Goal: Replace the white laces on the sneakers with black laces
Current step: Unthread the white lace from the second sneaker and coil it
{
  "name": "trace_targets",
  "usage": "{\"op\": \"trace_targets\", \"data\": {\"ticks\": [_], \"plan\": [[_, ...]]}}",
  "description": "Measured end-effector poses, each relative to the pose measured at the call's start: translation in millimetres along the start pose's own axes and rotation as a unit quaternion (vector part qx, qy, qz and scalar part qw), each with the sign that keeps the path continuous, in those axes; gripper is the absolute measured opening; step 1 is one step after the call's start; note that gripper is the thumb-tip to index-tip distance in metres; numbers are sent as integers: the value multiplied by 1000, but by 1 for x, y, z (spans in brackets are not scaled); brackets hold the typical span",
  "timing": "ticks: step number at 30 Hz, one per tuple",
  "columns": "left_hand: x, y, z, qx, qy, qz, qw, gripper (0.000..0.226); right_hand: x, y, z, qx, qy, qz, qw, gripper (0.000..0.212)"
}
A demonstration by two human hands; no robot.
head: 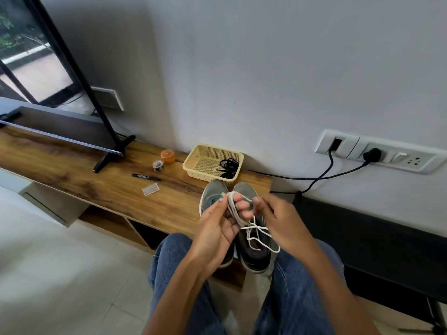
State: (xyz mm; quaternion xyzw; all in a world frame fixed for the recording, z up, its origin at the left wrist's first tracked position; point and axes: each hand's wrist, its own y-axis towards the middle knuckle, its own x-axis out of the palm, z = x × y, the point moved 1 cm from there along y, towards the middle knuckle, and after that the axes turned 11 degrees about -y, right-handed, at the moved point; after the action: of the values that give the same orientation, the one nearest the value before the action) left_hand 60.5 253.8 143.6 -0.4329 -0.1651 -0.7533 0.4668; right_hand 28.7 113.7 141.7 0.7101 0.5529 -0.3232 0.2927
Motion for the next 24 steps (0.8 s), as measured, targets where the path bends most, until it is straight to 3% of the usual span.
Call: {"op": "trace_targets", "data": {"ticks": [3,7,9,12,14,15,19,24], "plan": [[2,4,2,22,-68,18,997,34,19,-10,-5,-13,-12,-83,996,30],[0,5,-2,62,79,15,995,35,26,-19,-17,-53,-41,-147,987,27],[-6,5,-4,108,232,8,967,33,20,-19,-19,-58,-51,-156,985,26],[-21,7,-7,151,425,-30,892,28,2,-16,-23,-60,-50,-127,989,23],[-27,7,-9,142,497,-52,855,27,-9,-13,-24,-67,-69,-88,991,26],[-28,6,-10,126,503,-59,853,27,-13,-10,-23,-65,-72,-69,993,27],[-20,3,-8,40,380,-54,923,35,-26,-3,-12,-34,-45,3,998,27],[-3,2,-2,2,111,-43,993,32,-8,0,-5,13,5,34,999,32]]}}
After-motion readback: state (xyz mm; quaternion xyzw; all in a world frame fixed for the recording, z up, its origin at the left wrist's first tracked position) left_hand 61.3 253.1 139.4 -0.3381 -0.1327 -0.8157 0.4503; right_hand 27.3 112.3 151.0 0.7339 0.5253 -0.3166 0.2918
